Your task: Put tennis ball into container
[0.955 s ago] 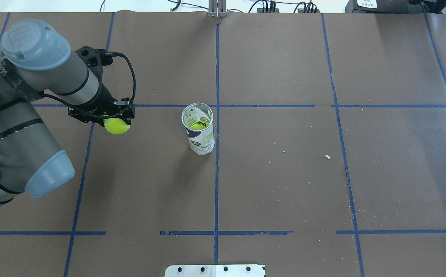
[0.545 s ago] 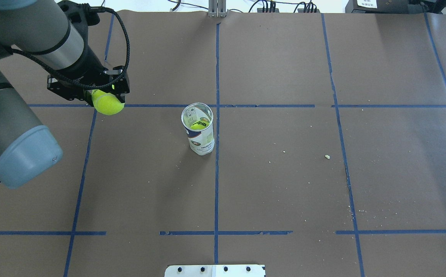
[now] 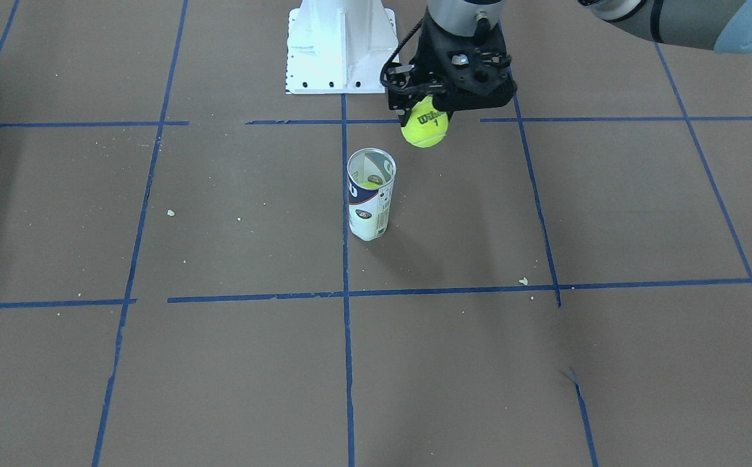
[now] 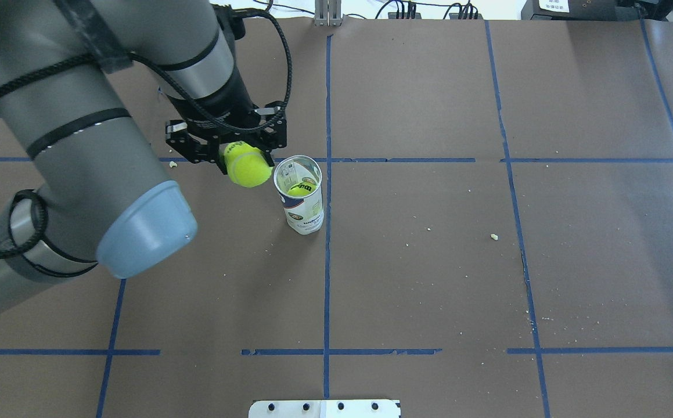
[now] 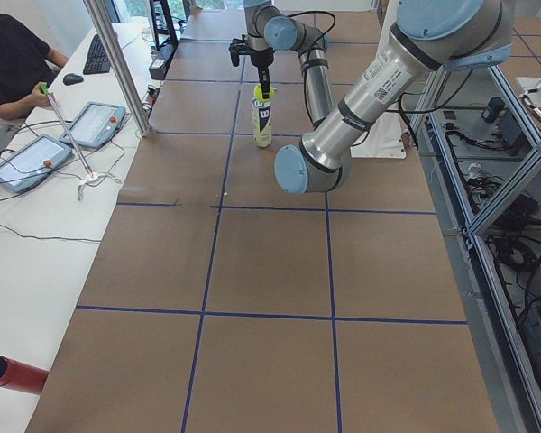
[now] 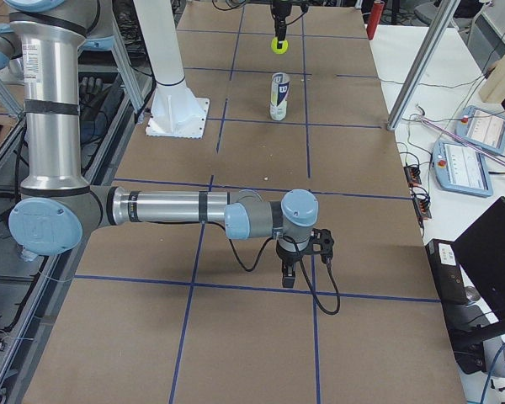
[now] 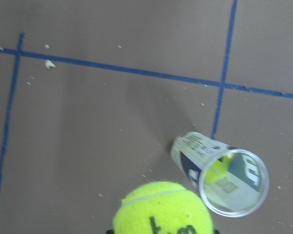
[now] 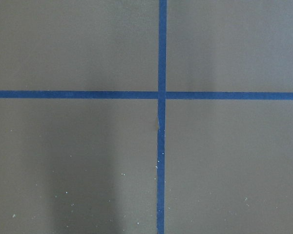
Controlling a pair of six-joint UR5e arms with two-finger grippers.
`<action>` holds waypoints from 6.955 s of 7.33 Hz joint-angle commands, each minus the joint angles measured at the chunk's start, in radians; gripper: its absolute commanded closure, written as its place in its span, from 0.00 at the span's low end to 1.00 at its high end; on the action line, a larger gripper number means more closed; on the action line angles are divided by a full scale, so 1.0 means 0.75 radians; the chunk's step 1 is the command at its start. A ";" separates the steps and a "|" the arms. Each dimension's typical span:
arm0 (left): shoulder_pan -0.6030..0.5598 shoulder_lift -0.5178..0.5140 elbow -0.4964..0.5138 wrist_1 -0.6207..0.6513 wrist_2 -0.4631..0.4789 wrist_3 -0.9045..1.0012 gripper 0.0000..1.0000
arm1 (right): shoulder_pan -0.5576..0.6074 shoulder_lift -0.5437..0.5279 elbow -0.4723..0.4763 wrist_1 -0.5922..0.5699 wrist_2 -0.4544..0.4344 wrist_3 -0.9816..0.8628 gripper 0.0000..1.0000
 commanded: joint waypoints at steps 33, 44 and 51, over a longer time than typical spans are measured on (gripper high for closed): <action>-1.163 1.097 0.502 -0.674 -0.198 1.683 0.00 | -0.001 0.000 0.000 0.000 0.000 0.000 0.00; -1.088 1.120 0.502 -0.629 -0.226 1.685 0.00 | 0.001 0.000 0.000 0.000 0.000 0.000 0.00; -1.088 1.120 0.512 -0.629 -0.226 1.687 0.00 | 0.001 0.000 0.000 0.000 0.000 0.000 0.00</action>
